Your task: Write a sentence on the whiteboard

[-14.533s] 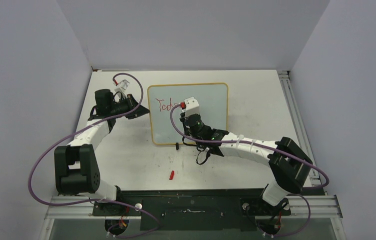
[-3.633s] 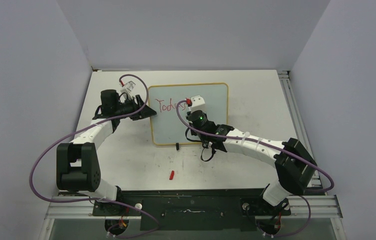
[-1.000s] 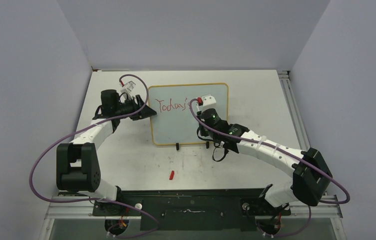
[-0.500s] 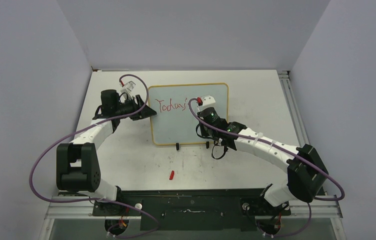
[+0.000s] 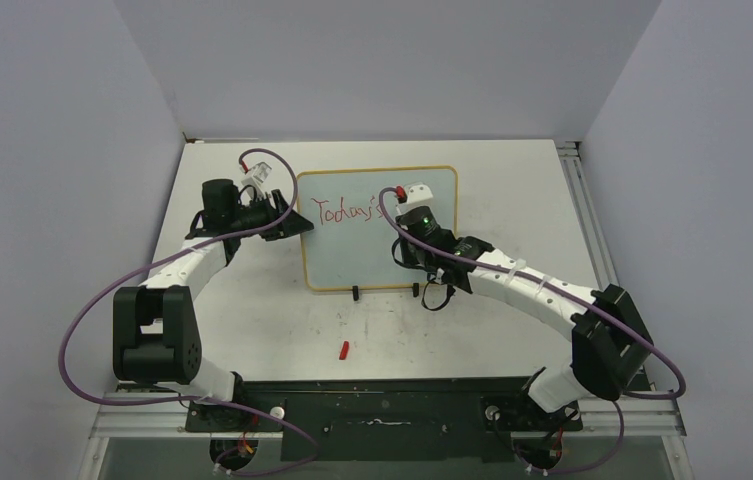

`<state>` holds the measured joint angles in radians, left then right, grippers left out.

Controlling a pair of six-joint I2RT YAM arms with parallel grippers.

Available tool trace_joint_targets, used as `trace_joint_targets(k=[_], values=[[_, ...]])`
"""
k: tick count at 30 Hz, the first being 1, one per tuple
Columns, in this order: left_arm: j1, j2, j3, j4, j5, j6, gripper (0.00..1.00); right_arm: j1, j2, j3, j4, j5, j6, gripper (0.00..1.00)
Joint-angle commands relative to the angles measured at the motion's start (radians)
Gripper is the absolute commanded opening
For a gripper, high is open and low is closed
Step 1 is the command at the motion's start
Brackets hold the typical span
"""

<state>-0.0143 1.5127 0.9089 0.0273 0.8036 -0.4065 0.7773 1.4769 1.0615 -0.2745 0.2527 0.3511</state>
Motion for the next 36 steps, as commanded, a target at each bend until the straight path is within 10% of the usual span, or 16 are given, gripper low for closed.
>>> trace_joint_targets(k=[1, 36], values=[[-0.01, -0.044, 0.01, 0.03, 0.02, 0.011, 0.43, -0.014, 0.019, 0.045, 0.005, -0.005, -0.011, 0.05], [-0.012, -0.048, 0.008, 0.03, 0.02, 0.011, 0.43, -0.007, -0.087, -0.016, -0.025, 0.012, 0.029, 0.05]])
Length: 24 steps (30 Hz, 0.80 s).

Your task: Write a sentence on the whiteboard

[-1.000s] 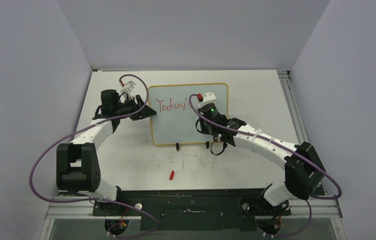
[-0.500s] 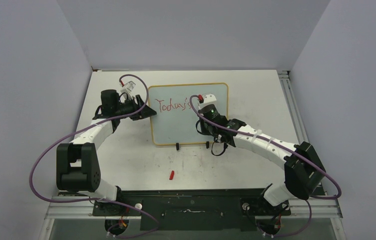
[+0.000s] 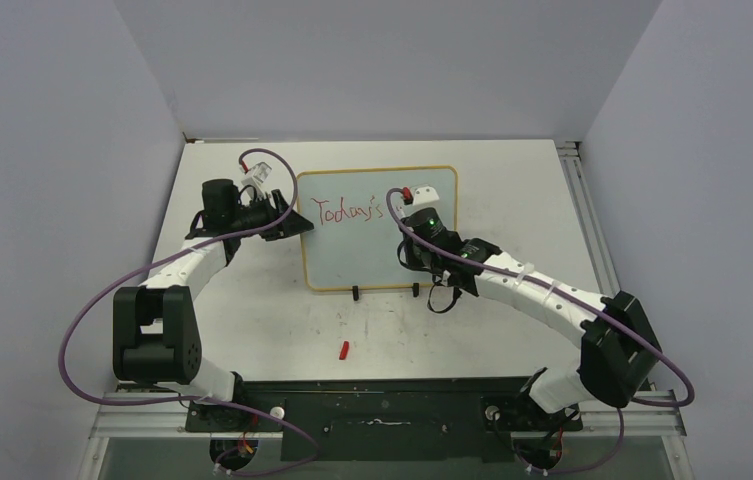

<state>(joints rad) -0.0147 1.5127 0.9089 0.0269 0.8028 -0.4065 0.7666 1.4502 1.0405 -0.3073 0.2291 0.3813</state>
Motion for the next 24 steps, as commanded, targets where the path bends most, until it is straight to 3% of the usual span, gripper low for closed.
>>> trace_joint_targets(k=[1, 24], values=[[-0.011, -0.049, 0.008, 0.031, 0.02, 0.011, 0.43, 0.002, -0.056, 0.01, 0.004, 0.038, -0.003, 0.05], [-0.011, -0.05, 0.009, 0.029, 0.021, 0.012, 0.43, -0.015, 0.022, 0.052, 0.0, 0.068, -0.026, 0.05]])
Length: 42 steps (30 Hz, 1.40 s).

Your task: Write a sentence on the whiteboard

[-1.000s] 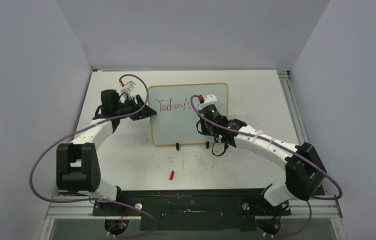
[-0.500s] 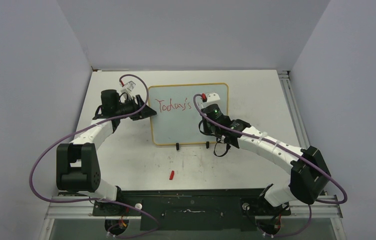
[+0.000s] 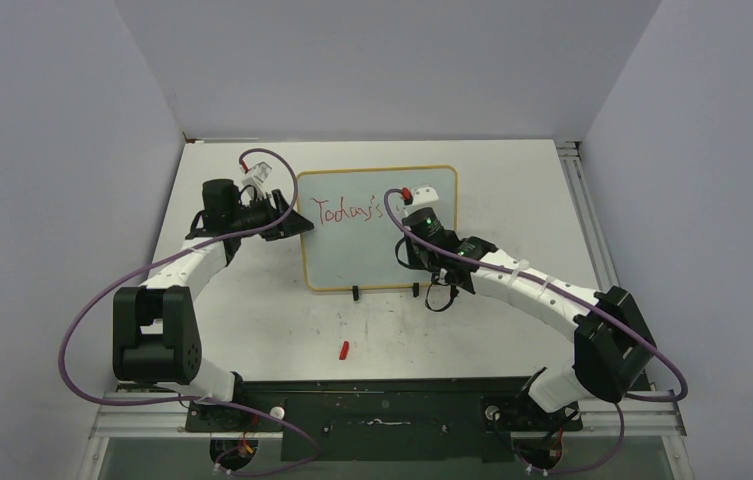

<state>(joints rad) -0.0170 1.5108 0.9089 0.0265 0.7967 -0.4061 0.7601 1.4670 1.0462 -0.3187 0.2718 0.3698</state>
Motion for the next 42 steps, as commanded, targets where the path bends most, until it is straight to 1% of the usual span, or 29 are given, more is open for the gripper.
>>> trace_joint_targets(k=[1, 16, 30, 33, 37, 42], values=[[-0.009, -0.047, 0.01, 0.029, 0.027, 0.012, 0.43, -0.01, 0.008, 0.046, 0.013, 0.024, -0.014, 0.05], [-0.009, -0.047, 0.01, 0.03, 0.026, 0.012, 0.43, -0.001, 0.022, -0.002, 0.013, -0.046, 0.0, 0.05], [-0.009, -0.048, 0.01, 0.029, 0.028, 0.012, 0.43, 0.07, 0.044, -0.005, 0.012, -0.087, -0.008, 0.05], [-0.009, -0.048, 0.01, 0.03, 0.029, 0.012, 0.43, 0.084, 0.03, 0.005, 0.004, -0.064, -0.009, 0.05], [-0.009, -0.049, 0.01, 0.029, 0.028, 0.012, 0.43, 0.088, -0.033, 0.012, -0.003, -0.008, -0.002, 0.05], [-0.011, -0.048, 0.01, 0.029, 0.028, 0.012, 0.43, 0.053, -0.053, 0.029, -0.039, 0.037, -0.021, 0.05]])
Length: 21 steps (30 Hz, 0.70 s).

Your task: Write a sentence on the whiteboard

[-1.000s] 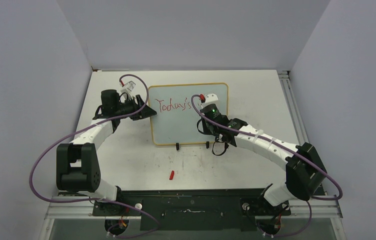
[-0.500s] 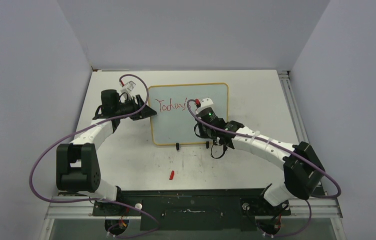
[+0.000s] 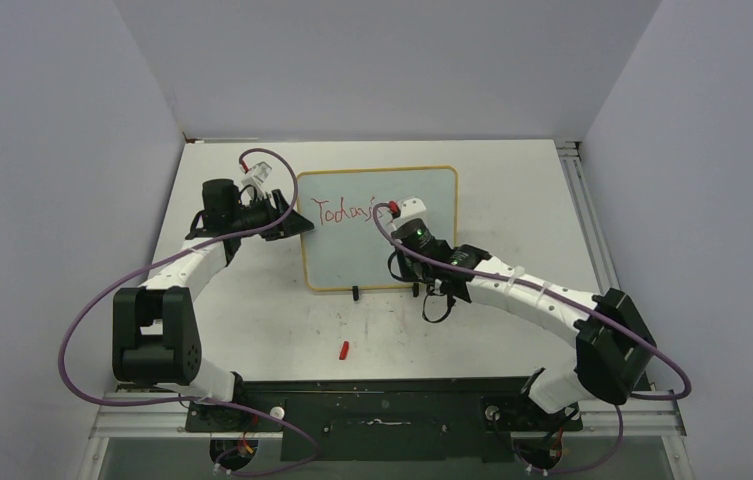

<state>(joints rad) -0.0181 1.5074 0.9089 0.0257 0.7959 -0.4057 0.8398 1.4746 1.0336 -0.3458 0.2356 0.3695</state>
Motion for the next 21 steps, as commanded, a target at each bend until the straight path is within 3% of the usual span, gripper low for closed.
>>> trace_joint_targets(k=[1, 21], values=[[-0.01, -0.045, 0.008, 0.03, 0.028, 0.012, 0.43, -0.033, -0.062, 0.044, -0.014, 0.077, -0.027, 0.05], [-0.012, -0.043, 0.011, 0.021, 0.022, 0.021, 0.43, -0.115, -0.055, 0.057, 0.007, 0.067, -0.073, 0.05]])
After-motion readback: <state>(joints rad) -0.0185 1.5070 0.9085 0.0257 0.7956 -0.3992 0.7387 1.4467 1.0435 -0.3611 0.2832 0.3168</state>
